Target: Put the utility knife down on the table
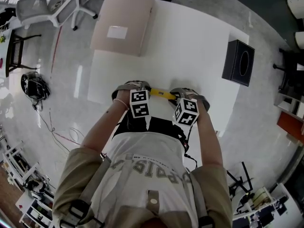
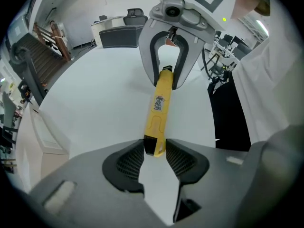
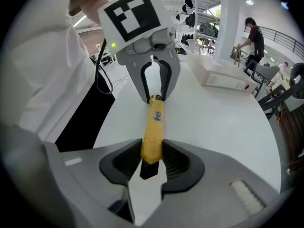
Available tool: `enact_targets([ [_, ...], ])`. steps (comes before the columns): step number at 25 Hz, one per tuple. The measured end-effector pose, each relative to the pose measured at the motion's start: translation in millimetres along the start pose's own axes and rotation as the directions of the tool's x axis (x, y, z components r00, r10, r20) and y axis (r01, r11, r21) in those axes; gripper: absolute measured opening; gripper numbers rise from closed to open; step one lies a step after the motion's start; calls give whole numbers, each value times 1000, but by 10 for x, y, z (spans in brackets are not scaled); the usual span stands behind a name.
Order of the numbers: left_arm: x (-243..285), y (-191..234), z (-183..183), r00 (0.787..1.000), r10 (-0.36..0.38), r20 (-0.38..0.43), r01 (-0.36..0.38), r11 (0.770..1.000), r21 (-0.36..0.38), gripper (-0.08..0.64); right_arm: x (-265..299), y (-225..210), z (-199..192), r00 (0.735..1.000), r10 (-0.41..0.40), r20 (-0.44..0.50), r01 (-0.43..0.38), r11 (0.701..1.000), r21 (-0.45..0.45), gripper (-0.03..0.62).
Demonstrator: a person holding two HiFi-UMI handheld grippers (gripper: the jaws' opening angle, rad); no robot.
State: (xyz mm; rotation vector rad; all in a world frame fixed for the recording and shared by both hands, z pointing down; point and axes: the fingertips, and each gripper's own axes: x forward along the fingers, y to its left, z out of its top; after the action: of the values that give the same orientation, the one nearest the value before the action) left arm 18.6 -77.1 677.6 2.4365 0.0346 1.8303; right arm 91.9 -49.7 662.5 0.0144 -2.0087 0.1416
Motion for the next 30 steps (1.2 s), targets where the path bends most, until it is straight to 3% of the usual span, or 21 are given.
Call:
enact_targets([
  [13, 10, 5, 0, 999, -15, 28, 16, 999, -42, 141, 85, 8, -73, 998, -53, 24, 51, 997, 65, 138],
  [30, 0, 5, -2, 1000, -9, 4, 9, 999, -36, 141, 103, -11, -94, 997, -75, 18, 72, 991, 110, 141],
])
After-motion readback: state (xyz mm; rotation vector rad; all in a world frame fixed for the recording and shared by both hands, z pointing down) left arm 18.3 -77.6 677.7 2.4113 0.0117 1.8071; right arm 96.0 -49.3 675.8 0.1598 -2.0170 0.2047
